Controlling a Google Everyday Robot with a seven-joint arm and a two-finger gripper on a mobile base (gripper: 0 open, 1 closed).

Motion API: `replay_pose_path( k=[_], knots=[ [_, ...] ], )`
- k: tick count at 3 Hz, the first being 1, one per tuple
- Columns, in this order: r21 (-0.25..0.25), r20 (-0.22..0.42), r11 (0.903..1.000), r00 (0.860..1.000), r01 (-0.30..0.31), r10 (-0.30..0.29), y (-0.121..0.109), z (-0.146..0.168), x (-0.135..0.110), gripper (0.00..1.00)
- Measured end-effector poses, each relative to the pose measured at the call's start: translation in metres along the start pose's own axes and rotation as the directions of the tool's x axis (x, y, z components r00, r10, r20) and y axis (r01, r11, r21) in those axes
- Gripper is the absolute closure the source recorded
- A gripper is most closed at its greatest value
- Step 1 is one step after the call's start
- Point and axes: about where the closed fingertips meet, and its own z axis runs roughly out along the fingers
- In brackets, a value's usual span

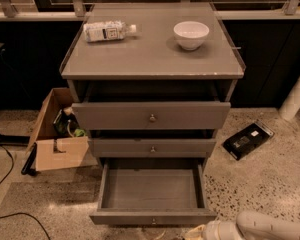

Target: Close bottom drawer

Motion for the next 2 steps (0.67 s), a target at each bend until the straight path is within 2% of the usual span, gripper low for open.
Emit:
replay_pose_path(
  k=[2],
  knots=[
    [-0.004, -0.025, 0.9984, 0.998, -0.056, 0.056, -0.028, 0.026, 0.016, 1.00]
  ],
)
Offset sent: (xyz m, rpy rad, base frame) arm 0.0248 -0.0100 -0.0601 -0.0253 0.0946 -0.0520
